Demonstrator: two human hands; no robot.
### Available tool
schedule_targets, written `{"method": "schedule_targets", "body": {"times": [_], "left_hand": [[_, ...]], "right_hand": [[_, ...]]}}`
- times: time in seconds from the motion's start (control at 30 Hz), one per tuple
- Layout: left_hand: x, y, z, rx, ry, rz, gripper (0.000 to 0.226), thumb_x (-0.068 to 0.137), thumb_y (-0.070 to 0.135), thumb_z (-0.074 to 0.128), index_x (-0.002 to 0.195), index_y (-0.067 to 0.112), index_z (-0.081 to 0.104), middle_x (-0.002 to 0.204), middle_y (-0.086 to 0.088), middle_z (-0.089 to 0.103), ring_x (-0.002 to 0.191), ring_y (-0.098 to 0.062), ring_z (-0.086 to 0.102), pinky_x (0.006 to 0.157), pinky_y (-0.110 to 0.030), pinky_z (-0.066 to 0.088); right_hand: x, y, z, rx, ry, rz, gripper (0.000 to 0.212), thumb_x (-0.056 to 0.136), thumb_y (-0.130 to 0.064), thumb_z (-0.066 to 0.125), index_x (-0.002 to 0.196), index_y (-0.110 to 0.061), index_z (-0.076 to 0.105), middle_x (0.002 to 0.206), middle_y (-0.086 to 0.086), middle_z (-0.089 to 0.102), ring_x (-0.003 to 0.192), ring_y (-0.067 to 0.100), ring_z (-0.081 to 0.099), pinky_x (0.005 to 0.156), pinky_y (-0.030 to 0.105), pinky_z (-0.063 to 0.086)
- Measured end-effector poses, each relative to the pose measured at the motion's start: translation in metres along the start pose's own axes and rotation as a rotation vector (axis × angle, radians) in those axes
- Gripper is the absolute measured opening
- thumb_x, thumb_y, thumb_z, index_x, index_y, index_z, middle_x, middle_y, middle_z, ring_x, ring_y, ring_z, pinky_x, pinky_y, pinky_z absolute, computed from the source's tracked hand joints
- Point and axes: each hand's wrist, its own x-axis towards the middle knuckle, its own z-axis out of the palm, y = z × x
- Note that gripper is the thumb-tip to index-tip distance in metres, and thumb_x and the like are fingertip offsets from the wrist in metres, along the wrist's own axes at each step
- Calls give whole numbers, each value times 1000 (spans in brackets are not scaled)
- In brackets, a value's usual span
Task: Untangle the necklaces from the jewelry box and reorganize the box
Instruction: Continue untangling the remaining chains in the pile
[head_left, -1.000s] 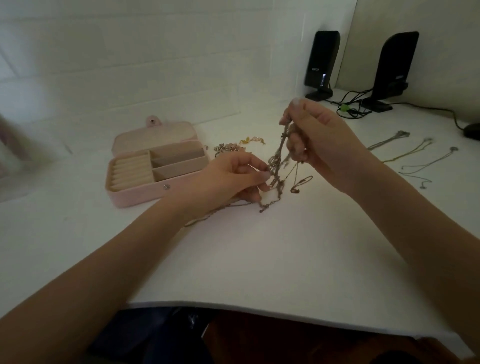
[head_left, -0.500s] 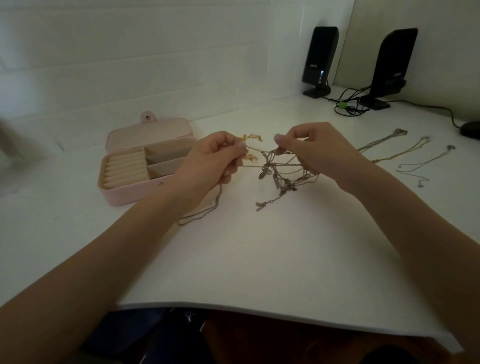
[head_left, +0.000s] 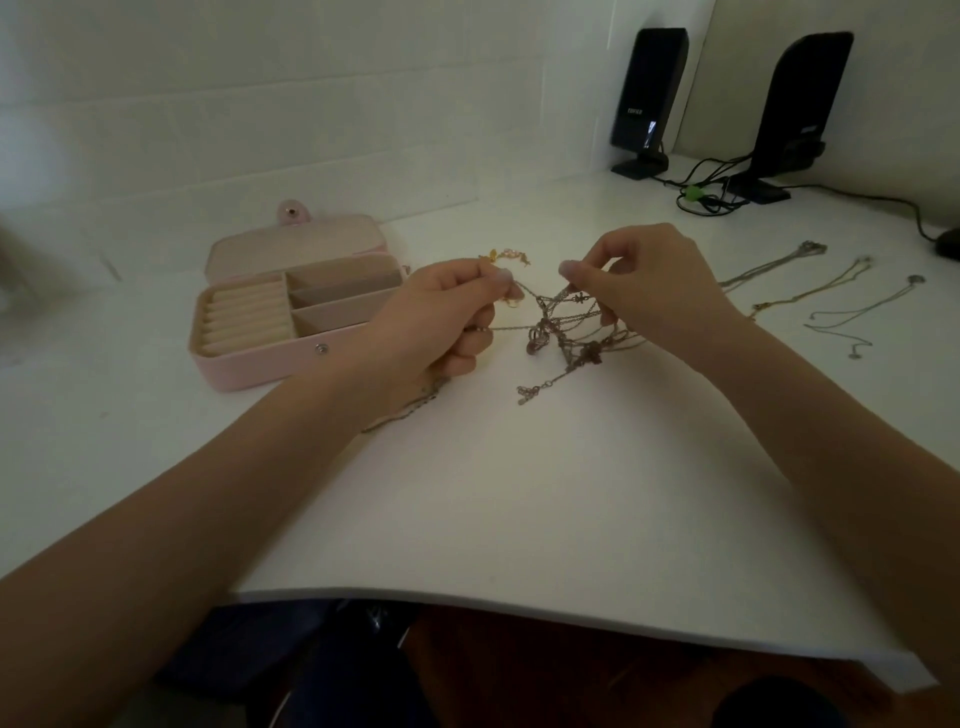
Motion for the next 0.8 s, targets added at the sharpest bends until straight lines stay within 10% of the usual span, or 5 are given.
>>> {"method": "schedule_targets", "body": {"times": [0.2, 0.33, 0.8], "left_hand": [[1, -2, 0, -23, -81, -56, 21, 101, 18, 43, 98, 14, 64, 47, 11, 24, 37, -3, 18, 32, -13, 15], [2, -3, 0, -41, -82, -71, 24, 101, 15, 42, 94, 17, 64, 47, 11, 23, 36, -2, 18, 33, -11, 15], [4, -3, -1, -74, -75, -83, 21, 100, 13, 41, 103, 17, 61, 49, 9, 21, 36, -3, 16, 32, -11, 14]], "right_hand": [[-3, 2, 8, -126, -95, -31, 16, 81, -35, 73, 84, -19, 68, 77, -6, 66, 63, 1, 55, 51, 3, 37], [-11, -6, 10, -390, -4, -109, 13, 85, -42, 65, 87, -32, 58, 92, -11, 60, 87, 10, 54, 90, 33, 30], [-11, -11, 21, -95, -164, -159, 11, 85, -34, 68, 78, -26, 64, 73, -10, 63, 59, -1, 50, 70, 22, 42]]}}
